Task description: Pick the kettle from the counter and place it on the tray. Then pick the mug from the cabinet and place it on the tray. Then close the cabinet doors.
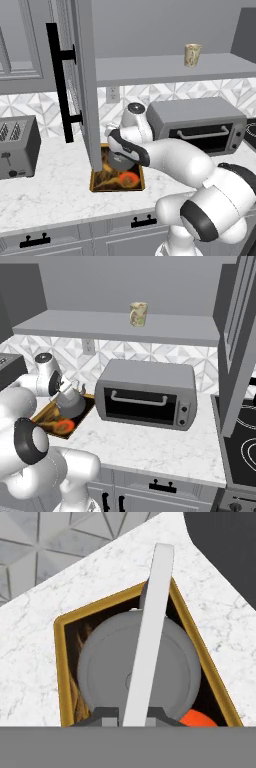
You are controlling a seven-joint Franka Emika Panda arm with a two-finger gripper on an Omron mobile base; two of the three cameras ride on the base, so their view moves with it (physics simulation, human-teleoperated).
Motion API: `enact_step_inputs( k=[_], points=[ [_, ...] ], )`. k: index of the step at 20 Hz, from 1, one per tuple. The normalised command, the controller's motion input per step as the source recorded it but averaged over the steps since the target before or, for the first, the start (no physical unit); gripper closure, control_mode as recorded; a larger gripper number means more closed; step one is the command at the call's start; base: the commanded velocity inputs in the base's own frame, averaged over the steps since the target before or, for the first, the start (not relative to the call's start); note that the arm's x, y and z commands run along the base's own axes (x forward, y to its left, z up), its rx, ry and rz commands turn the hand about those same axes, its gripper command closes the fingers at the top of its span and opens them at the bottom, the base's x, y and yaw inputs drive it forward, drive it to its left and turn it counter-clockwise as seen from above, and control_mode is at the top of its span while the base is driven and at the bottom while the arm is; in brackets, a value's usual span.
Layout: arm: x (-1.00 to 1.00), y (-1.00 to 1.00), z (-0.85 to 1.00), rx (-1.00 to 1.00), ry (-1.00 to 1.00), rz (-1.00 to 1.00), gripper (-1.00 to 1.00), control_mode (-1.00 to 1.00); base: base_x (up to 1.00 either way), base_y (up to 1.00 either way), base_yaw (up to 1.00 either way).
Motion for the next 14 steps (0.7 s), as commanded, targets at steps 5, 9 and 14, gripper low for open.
enact_step_inputs(
  k=[5,9,14],
  points=[
    [0.11,0.04,-0.03,-0.01,-0.03,0.0,1.0,-1.0,0.0,0.0,0.0],
    [0.09,0.0,-0.06,0.0,-0.03,0.0,1.0,-1.0,0.0,0.0,0.0],
    [0.07,0.0,-0.14,0.0,-0.01,0.0,1.0,-1.0,0.0,0.0,0.0]
  ],
)
